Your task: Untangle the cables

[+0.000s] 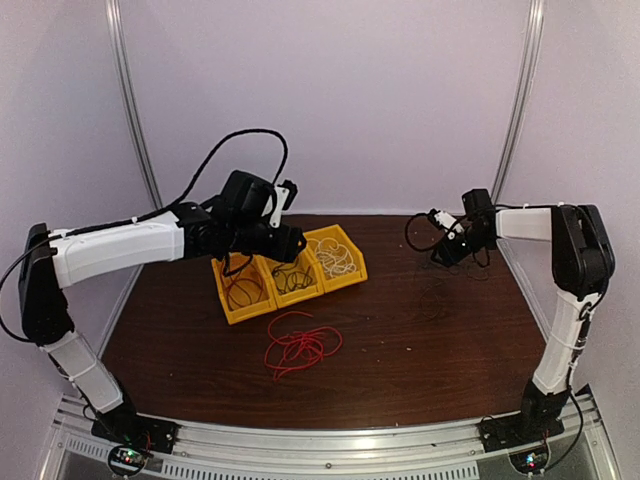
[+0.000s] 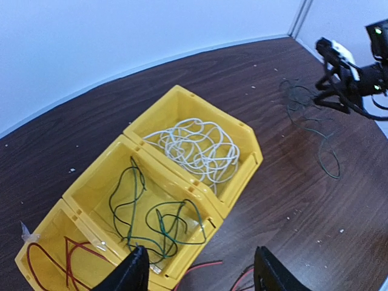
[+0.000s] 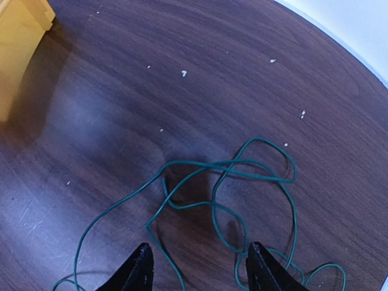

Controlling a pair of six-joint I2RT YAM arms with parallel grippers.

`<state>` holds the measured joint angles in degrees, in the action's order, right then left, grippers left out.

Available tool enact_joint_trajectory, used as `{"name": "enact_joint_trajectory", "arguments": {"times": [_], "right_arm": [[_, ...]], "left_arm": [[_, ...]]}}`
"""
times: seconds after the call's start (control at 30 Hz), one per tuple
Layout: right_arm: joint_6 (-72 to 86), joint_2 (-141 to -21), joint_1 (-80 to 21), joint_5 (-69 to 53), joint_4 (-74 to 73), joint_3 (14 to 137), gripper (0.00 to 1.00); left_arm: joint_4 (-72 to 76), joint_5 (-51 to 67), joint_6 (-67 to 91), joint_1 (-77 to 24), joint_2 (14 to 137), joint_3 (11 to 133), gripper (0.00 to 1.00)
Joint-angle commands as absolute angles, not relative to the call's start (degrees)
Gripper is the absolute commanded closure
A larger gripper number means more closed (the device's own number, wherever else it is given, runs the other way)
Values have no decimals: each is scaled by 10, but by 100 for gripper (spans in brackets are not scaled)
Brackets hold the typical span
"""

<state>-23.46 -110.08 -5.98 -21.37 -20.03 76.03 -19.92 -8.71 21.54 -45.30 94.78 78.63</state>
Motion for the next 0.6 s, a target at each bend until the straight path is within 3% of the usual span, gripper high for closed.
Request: {"name": "enact_joint_trajectory", "arguments": {"times": [0.0,0.4,0.57], "right_arm": [[-222,-1134,-54,-160,-175,819,46],[-237,-1259,-53,-114,-213,953,48],[-244,-1260,-53,-125,-202,947,50]], "left_arm": [[-141,-102,207,-489,904,748,40],[-127,-104,243,-506,855,694,41],[-122,-115,246,-506,839,678,41]]}}
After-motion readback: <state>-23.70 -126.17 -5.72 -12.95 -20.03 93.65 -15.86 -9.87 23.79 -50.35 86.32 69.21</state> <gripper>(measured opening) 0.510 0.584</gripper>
